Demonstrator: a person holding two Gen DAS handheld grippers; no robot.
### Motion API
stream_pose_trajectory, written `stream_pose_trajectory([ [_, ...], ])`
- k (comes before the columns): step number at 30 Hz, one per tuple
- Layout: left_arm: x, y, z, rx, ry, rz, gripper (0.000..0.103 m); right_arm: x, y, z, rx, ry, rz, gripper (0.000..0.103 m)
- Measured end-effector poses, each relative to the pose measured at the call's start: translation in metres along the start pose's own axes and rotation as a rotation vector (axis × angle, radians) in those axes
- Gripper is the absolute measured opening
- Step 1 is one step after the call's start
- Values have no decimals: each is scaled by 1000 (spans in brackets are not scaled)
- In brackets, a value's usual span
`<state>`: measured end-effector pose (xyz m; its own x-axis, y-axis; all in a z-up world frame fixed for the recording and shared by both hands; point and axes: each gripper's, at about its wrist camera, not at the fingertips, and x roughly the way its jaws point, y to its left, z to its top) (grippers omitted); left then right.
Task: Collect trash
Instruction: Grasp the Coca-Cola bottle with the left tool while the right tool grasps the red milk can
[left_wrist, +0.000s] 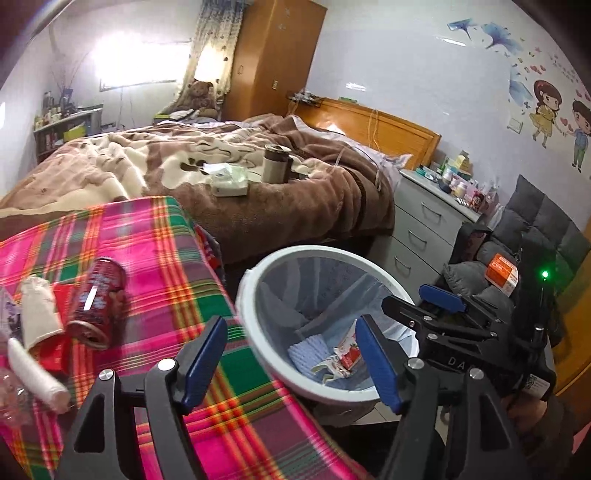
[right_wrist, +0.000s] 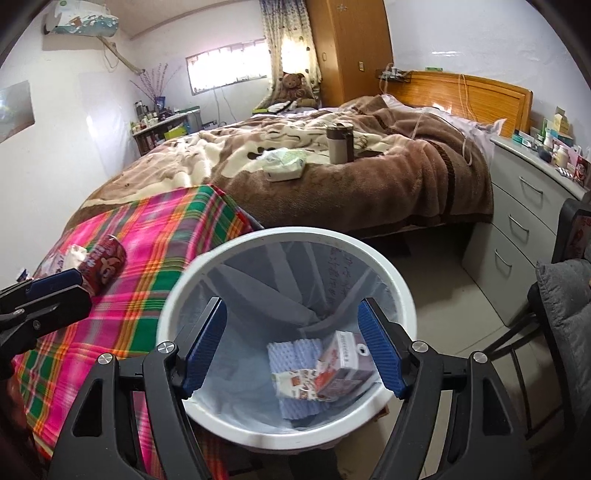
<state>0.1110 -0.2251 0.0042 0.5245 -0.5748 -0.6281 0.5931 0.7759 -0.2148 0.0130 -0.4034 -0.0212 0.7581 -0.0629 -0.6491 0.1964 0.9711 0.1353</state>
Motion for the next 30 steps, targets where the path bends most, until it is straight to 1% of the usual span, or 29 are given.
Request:
stream_pose_trajectory([
  [6,-33,31,-8,-45,-33,57,72,-5,27,1,-16,-20,39,75],
  [10,-53,63,-16,-82,-43,166,72,-4,48,1,-37,-22,75,75],
  [13,-71,94,-19,-139,-67,210,72,1,67,2,-59,-17,103,75],
  [17,-88,125,-24,-191,-80,246,72,8,88,5,-73,-2,135,75],
  [19,-96,141,-27,-216,-86,279,74,11,99,6,-79,3,146,75],
  [24,-117,189,-39,-326,-92,360,76,25,130,10,-91,35,189,75],
  [27,-127,220,-47,-422,-96,383,76,37,151,16,-103,48,217,75],
  [28,-128,227,-49,-439,-96,388,76,39,157,17,-107,52,222,75],
  [30,-131,243,-52,-469,-91,431,77,50,169,22,-113,69,237,75],
])
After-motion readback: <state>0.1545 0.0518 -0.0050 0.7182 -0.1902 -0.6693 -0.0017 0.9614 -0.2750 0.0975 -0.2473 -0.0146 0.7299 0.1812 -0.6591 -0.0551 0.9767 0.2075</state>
